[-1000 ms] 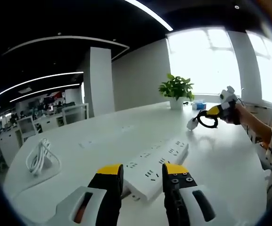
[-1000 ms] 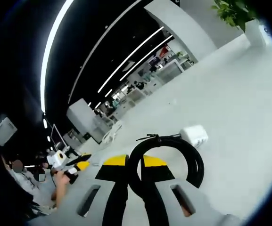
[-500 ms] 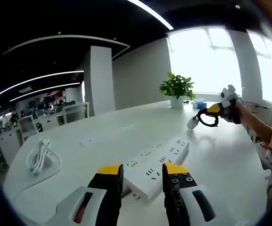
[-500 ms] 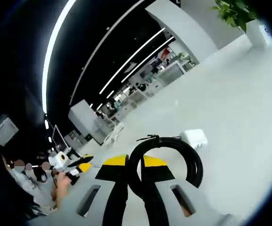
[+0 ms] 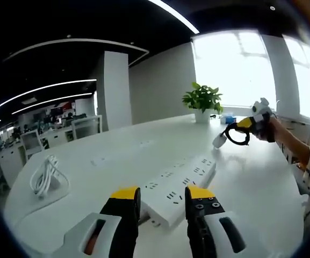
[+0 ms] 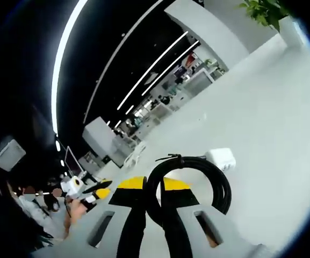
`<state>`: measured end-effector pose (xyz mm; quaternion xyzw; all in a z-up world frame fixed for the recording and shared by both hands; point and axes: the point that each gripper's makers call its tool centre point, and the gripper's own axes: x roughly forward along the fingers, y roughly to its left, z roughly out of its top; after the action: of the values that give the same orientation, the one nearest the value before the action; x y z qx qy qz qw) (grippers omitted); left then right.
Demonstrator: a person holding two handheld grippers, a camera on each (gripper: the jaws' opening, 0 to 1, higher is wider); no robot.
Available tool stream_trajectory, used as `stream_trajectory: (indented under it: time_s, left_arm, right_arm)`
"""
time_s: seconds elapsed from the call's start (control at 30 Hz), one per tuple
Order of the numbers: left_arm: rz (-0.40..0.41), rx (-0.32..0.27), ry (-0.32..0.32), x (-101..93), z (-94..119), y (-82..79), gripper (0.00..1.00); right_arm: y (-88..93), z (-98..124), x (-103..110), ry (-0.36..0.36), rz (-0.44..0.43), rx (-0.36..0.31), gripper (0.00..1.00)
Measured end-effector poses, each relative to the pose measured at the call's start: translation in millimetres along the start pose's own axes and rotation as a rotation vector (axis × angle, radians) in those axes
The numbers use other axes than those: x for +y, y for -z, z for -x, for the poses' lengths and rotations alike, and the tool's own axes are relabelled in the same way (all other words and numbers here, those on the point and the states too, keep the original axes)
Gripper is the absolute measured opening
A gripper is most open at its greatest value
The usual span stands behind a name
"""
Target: Straighten the power strip on the desk, plug the charger into it
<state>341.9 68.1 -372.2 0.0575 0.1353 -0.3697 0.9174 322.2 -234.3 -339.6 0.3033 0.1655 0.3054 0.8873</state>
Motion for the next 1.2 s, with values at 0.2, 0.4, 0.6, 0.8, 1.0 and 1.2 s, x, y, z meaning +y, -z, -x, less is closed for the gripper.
stream_trajectory:
  time_s: [0.2,0.4,0.6,0.8,1.0,1.2]
  left_arm:
    - [0.001,0.0,0.0,-0.1,0.0,0.1,0.33]
    - [0.002,0.002,0.0,-0.1,-0.5,0.3,0.33]
    - [0.004,0.003,-0.002,0.0,-0.1,1.4,0.33]
    - [0.006,0.002,-0.004,0.6,0.1,1.3,0.33]
    - [0.007,0.001,-0.006,1.7,0.3,0.3,0.33]
    - [0.005,0.003,-0.002,0.7,-0.6,0.0,0.33]
  right_arm:
    - [-3.6,2.1,3.6,0.002,-0.001,-0.019,0.09]
    - [-2.2,0.1,3.6,0.003,0.001,-0.026,0.09]
    - [-1.8,-2.8,6.2,-0.009,0.006,-0.025,0.09]
    - [-4.4,-1.9,7.3,-0.025,0.014,-0.031,0.09]
    - [-6.0,-1.5,9.3,-0.03,0.009,-0.04,0.09]
    - [-4.0,-3.0,12.8,-0.043,-0.001,-0.035,0.09]
